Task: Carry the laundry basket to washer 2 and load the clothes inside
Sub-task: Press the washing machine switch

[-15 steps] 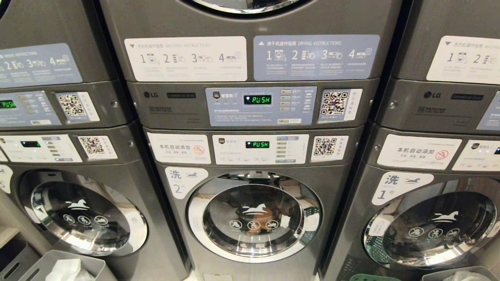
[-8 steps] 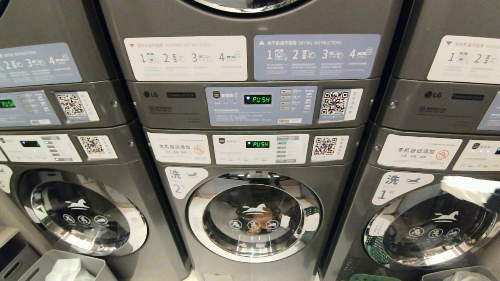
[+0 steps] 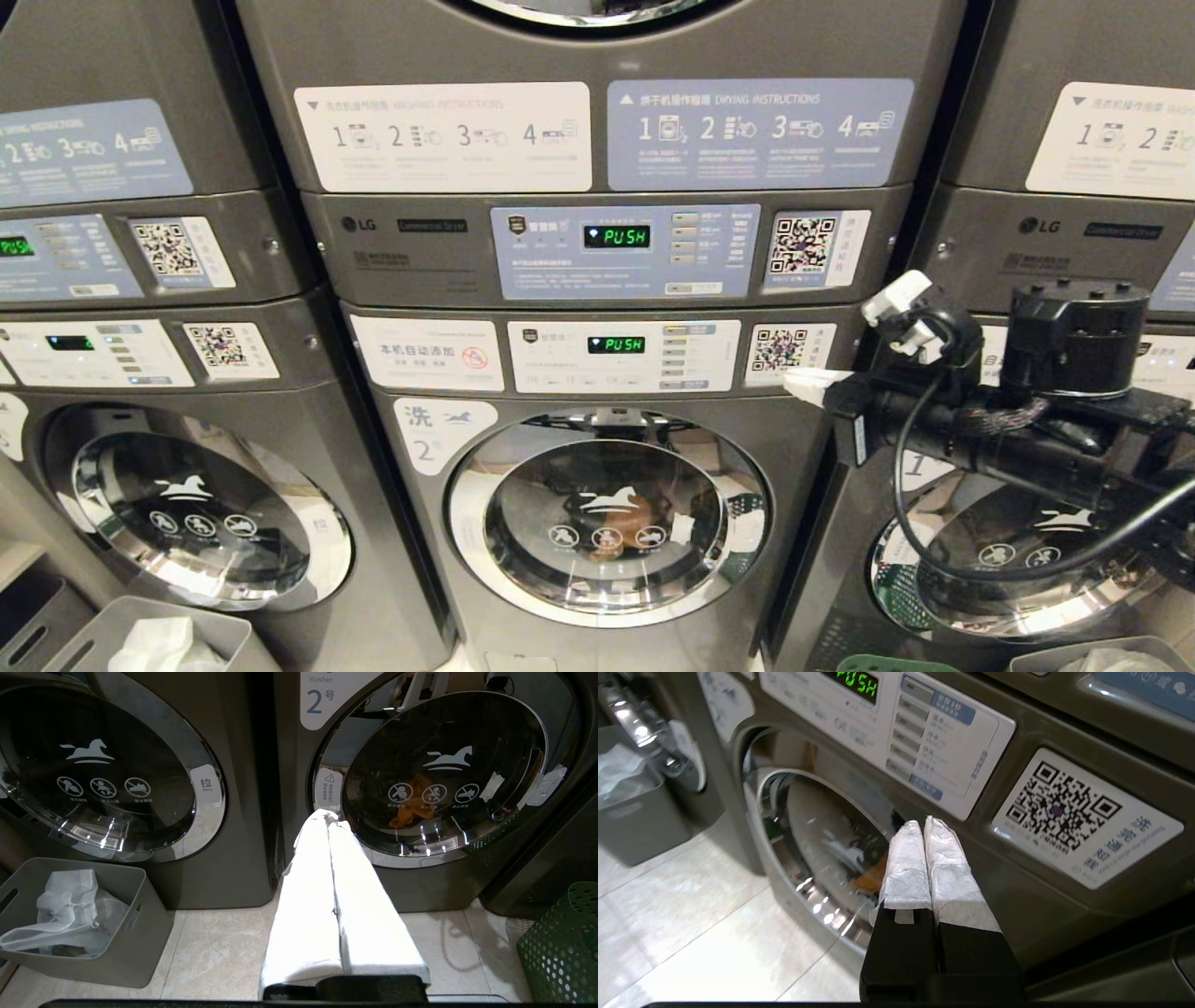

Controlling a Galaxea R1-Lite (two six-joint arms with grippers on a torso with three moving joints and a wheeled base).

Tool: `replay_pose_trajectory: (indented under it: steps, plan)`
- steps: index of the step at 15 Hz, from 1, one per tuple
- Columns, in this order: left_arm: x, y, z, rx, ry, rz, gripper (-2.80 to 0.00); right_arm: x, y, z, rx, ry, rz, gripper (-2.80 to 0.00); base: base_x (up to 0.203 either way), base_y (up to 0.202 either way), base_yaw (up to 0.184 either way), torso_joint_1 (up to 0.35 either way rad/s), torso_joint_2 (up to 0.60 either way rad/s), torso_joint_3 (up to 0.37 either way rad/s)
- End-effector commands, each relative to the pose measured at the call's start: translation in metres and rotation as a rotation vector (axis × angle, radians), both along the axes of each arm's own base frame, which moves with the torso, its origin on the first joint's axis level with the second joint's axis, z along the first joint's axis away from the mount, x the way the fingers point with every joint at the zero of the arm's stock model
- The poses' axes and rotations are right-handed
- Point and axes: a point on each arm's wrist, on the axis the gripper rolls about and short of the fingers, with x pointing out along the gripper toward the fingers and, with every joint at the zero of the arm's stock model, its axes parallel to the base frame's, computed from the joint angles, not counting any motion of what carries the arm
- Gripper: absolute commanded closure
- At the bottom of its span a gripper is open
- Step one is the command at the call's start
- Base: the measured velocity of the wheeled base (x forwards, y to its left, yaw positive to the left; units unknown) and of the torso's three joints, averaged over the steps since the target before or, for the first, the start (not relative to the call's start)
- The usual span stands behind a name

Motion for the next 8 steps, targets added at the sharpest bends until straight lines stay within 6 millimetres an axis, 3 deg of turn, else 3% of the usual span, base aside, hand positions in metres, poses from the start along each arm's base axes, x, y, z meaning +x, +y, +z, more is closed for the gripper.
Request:
replay_pose_trajectory:
  steps: [1,8]
  plan:
    - [0.000,0.000,0.000,0.000,0.001,0.000,0.00,0.018,0.013,-0.026,-0.001,-0.017,-0.004,0.00,0.000,0.000,0.000,0.000,0.00,0.000]
    - [0.000,0.000,0.000,0.000,0.001,0.000,0.00,0.034,0.038,-0.054,0.031,-0.102,0.040,0.00,0.000,0.000,0.000,0.000,0.00,0.000]
